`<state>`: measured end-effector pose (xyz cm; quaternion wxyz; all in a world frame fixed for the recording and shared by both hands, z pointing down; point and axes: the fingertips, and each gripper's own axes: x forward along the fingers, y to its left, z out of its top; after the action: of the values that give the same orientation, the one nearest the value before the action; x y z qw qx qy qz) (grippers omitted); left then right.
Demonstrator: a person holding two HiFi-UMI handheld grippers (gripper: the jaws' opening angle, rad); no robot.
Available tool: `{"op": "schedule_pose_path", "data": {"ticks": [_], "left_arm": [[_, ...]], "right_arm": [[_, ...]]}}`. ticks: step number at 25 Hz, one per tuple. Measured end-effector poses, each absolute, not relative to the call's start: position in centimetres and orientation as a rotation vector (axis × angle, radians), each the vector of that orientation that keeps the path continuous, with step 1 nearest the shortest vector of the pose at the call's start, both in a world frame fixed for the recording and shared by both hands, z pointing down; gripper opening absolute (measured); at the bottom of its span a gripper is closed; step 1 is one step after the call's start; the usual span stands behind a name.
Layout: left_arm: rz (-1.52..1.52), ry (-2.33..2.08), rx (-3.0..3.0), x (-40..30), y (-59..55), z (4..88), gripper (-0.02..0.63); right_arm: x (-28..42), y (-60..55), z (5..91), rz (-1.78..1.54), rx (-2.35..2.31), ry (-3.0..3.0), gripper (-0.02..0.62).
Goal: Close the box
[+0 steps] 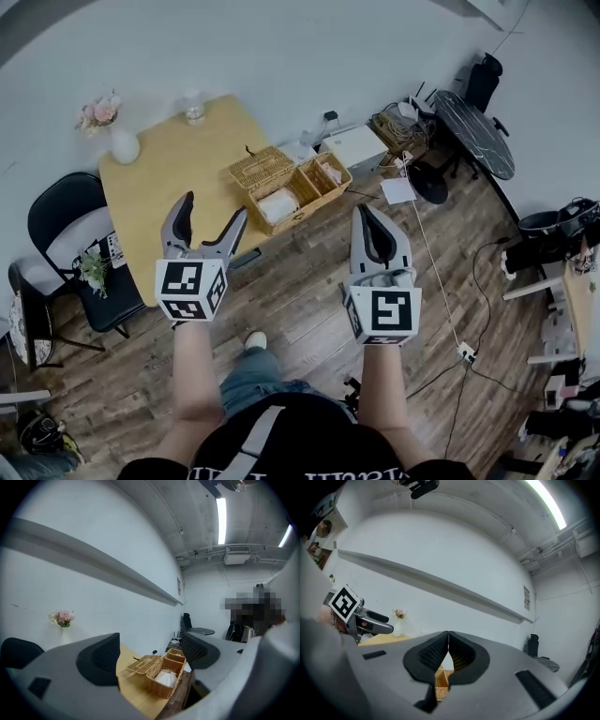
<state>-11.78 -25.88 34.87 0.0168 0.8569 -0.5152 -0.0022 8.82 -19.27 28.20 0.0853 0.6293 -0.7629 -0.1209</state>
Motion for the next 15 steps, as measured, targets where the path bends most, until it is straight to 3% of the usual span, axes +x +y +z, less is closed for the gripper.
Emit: {"op": "schedule_pose_path", "data": {"ticks": [15], "left_arm": [[0.179,-1.521,2.537,-13.5,-36.7,42.4,0.400]], "right_arm": [[7.3,-31.0,33.0,-0.224,1.801,-2.221,0.017]]}}
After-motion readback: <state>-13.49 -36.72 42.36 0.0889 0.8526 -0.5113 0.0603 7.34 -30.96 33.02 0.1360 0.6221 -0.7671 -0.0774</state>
